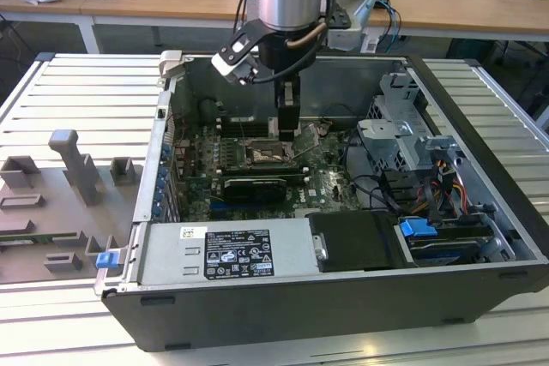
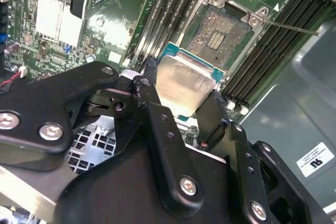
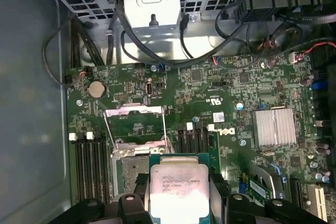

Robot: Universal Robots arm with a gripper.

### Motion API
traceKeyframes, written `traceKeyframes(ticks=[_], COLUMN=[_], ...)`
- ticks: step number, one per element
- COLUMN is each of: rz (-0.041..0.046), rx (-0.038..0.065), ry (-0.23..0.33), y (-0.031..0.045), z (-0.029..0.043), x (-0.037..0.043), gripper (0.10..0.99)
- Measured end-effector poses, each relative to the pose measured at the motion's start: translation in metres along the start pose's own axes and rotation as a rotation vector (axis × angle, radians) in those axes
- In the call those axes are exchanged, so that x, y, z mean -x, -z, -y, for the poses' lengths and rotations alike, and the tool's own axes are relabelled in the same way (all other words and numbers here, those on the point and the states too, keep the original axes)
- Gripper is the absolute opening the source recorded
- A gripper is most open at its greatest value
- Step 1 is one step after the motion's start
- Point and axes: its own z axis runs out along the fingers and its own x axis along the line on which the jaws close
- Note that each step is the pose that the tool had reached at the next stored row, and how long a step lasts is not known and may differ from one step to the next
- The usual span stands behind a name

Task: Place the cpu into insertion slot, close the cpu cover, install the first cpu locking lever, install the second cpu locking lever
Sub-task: 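Place the cpu into insertion slot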

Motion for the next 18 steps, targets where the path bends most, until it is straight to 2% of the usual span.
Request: traceKeyframes(ticks=[12,16,17,18], rz=[0.0004,0.0002,0.0003,0.0018], rx=[0.0,0.0,0.0,0.0], ry=[-0.005,-0.005,-0.008,-0.025], y=[-0.0008,-0.0012,-0.0016,-0.0049], z=[0.0017,0.0035,0.0058,0.0078], x=[0.0002,0.0003,0.0003,-0.0006], gripper=[0.541,0.541,0.541,0.541])
